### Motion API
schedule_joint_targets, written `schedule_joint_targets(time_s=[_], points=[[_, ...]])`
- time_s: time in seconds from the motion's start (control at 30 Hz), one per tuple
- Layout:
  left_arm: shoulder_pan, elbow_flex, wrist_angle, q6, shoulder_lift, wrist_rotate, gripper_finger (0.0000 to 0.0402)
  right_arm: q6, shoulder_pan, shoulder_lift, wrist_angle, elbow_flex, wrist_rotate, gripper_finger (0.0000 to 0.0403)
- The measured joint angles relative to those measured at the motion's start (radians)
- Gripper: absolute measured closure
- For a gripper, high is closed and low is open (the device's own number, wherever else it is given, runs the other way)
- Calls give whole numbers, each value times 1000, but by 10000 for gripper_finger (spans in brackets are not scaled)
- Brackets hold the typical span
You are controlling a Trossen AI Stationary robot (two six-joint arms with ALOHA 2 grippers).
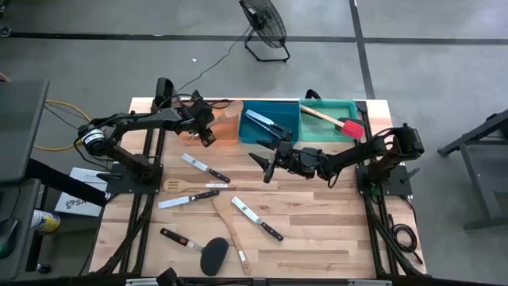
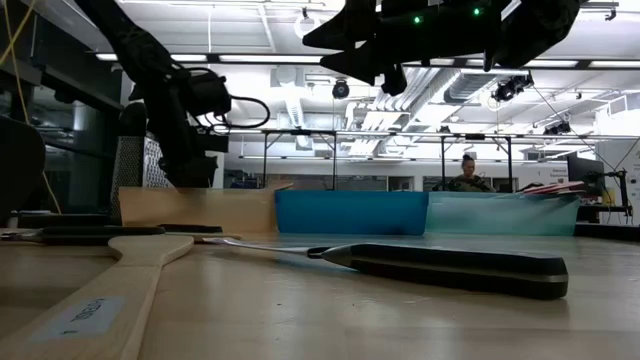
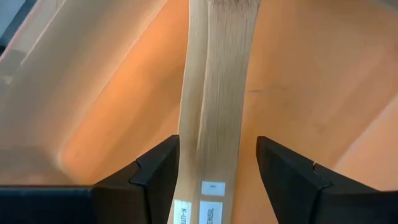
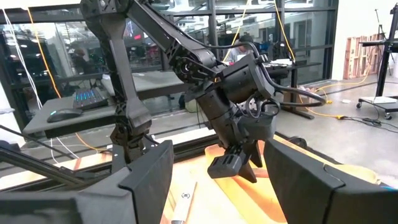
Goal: Pick & Place Kitchen Items
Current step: Put the knife into the blue bin
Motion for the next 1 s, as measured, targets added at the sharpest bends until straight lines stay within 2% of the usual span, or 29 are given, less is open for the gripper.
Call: schedule_joint_targets(time_s=[0.37, 0.57, 0.8, 0.9, 1.0], points=[[0, 20, -32, 0, -47, -20, 195, 24, 0, 0, -28, 0, -5, 160], [-1, 21, -77, -24, -189, -31, 194, 48, 0, 0, -60, 0, -5, 160], [-2, 21, -144, -66, -384, 63, 194, 78, 4, 0, -64, 1, 15, 160], [-18, 21, -159, -84, -463, 100, 194, 76, 20, 0, -168, 48, 25, 160], [-56, 21, -175, -102, -535, 108, 194, 84, 37, 0, -422, 163, 42, 160]])
